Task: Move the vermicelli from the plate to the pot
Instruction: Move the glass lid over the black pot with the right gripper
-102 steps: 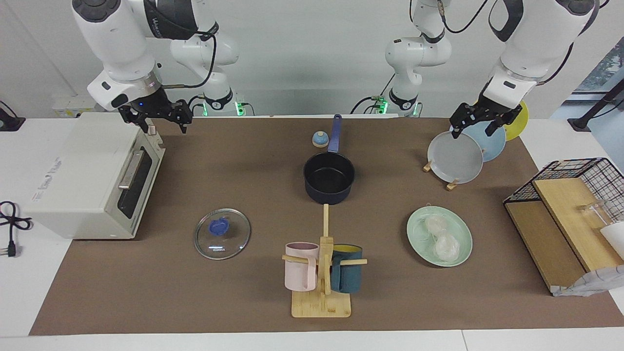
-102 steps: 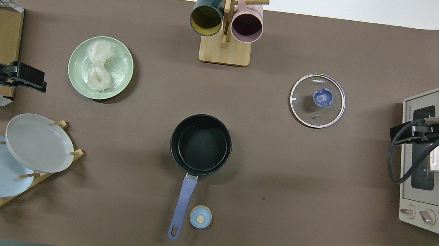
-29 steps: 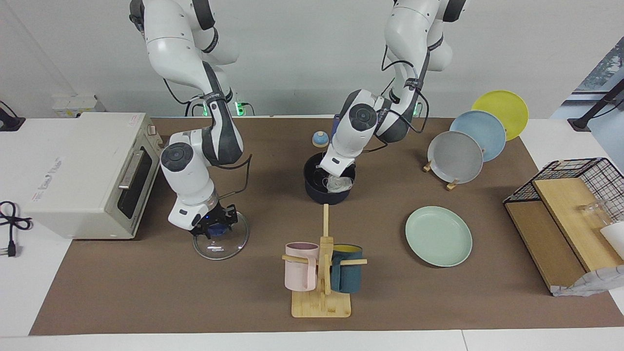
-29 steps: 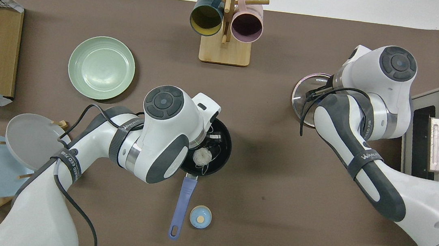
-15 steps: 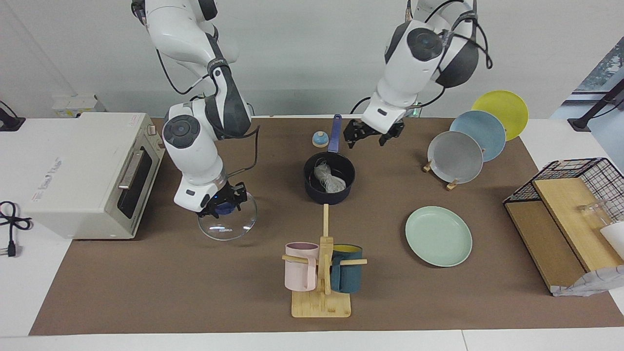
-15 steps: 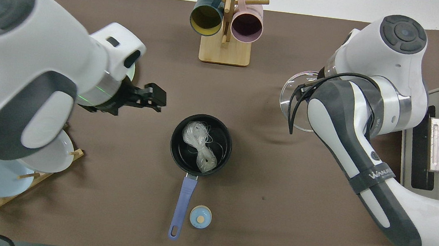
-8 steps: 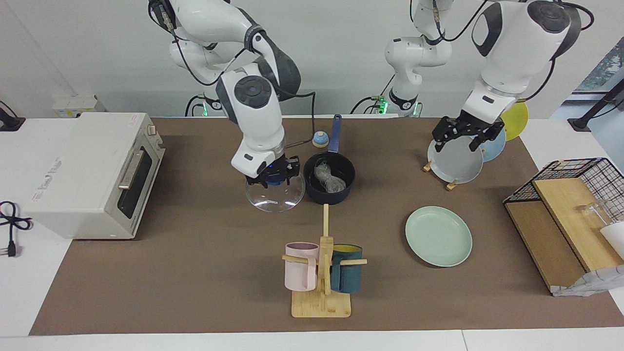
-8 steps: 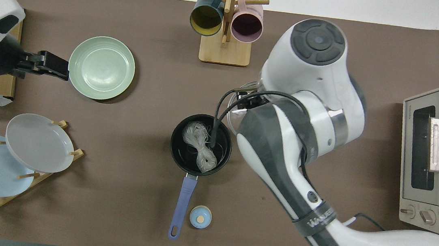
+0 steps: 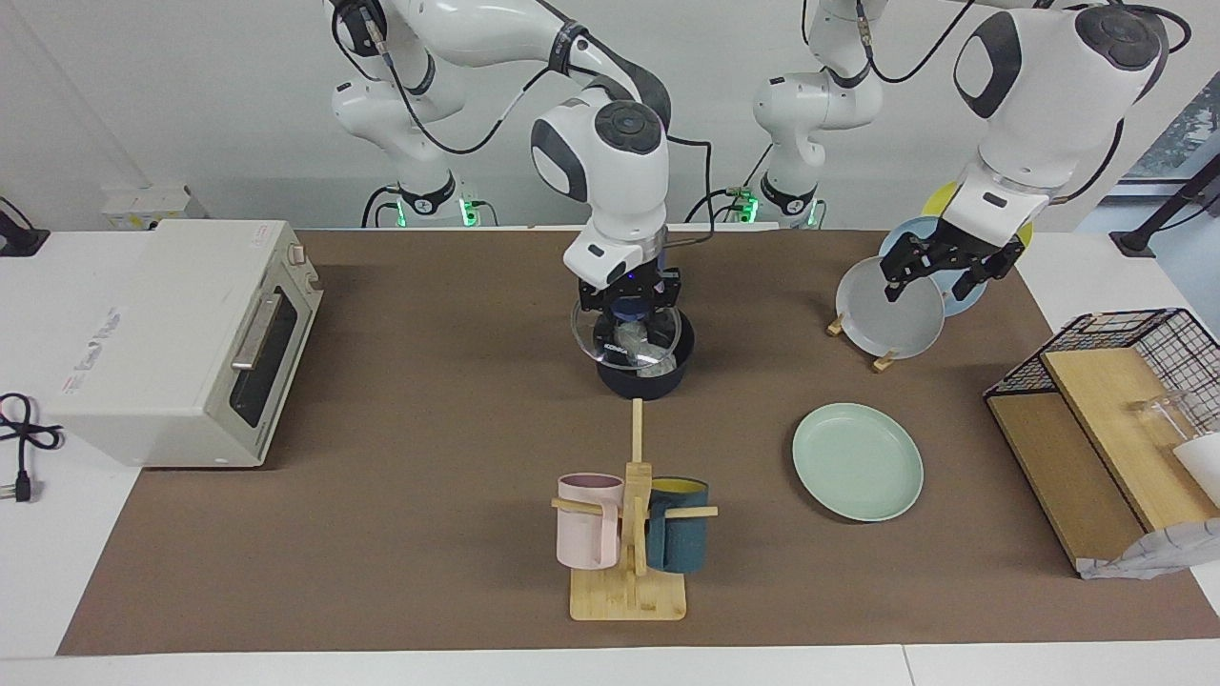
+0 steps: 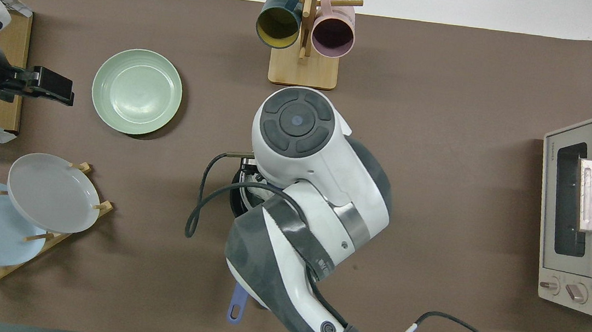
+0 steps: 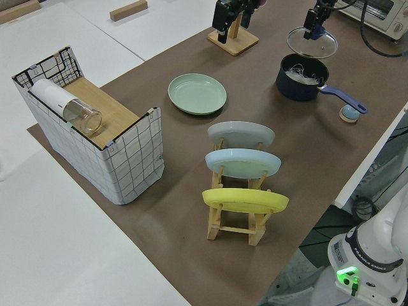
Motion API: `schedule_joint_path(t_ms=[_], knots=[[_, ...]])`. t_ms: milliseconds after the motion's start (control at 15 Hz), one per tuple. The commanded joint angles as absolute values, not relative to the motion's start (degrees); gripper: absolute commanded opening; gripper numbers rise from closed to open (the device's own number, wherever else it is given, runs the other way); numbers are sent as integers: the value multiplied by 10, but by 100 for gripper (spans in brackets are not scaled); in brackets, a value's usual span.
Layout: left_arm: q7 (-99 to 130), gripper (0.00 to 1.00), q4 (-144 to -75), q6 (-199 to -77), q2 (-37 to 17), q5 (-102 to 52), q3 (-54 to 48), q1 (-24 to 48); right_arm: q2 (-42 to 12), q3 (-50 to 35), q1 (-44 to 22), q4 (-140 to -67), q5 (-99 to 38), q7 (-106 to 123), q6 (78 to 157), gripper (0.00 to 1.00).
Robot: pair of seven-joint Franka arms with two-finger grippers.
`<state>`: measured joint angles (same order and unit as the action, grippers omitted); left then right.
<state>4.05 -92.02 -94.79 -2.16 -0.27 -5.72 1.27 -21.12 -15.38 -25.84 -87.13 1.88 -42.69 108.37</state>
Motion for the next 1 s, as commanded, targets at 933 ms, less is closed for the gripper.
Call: schedule_joint_path(t_ms=[933], knots=[[83,100,-947,-909,18,-4,-54,35,-215,-154,-287,-947,41,-490,1171,64]])
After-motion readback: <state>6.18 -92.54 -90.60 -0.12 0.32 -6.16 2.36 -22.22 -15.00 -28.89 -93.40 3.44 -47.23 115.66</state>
